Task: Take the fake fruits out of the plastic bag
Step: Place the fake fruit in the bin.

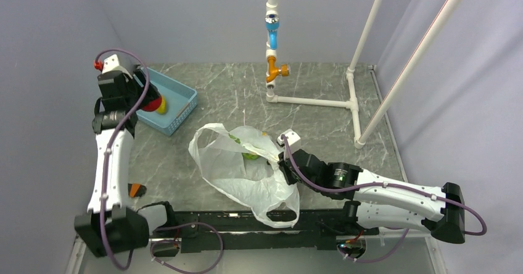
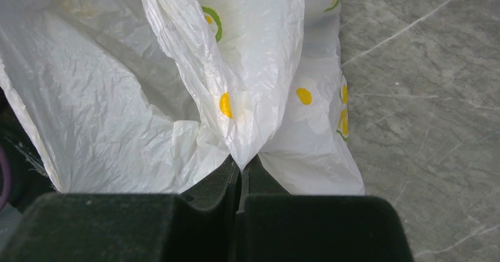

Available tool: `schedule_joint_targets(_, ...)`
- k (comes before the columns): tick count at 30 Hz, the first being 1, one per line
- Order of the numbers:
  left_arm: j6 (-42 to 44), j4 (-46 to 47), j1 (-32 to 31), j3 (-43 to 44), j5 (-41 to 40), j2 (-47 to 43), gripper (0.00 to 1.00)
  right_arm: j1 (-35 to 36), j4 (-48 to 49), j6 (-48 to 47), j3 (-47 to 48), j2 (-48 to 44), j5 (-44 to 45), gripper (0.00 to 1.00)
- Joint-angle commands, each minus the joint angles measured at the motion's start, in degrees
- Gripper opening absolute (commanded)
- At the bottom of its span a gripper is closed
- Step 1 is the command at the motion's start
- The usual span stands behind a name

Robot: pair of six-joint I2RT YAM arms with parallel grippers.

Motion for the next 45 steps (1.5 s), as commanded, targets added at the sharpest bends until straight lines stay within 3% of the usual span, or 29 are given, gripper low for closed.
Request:
schedule_joint_targets(1,1.63,5.31,5.23,1.92,15.69,9.5,0.21,0.26,1.03,-1.26,3.27,0.41,-0.01,0.0)
schedule_joint_targets(5,-0.03,14.66,7.42,-1.27,23.57,14.51,0.34,0.23,0.67,-1.19,4.65,1.07,0.25,0.0)
schedule_joint_targets(17,2.17,10.17,8.11,2.09,21.58,25.05,0.5,0.24,1.22,-1.28,4.89,3.65,0.29,0.0)
schedule_joint_targets(24,2.86,8.37,8.15,3.25,21.64,27.73,0.74,0.19,1.42,-1.0,4.77,3.27,-0.48,0.0)
schedule_joint_targets(26,3.1,7.8,8.17,3.6,21.79,27.7,0.77,0.24,1.35,-0.9,4.37,2.73,-0.46,0.0)
schedule_joint_targets(27,3.23,7.91,8.17,3.39,21.74,27.45,0.89,0.26,1.38,-0.81,4.18,2.49,-0.46,0.0)
schedule_joint_targets(29,3.53,7.94,8.18,3.04,20.82,26.99,0.97,0.26,1.34,-0.69,3.92,1.89,-0.29,0.0)
schedule_joint_targets(37,4.48,7.29,7.91,2.59,19.31,24.71,0.98,0.23,1.02,-0.53,3.49,0.52,-0.2,0.0)
schedule_joint_targets(45,5.0,7.34,5.12,-1.59,18.5,13.08,0.93,0.31,2.48,-1.66,4.57,1.58,-0.53,0.0)
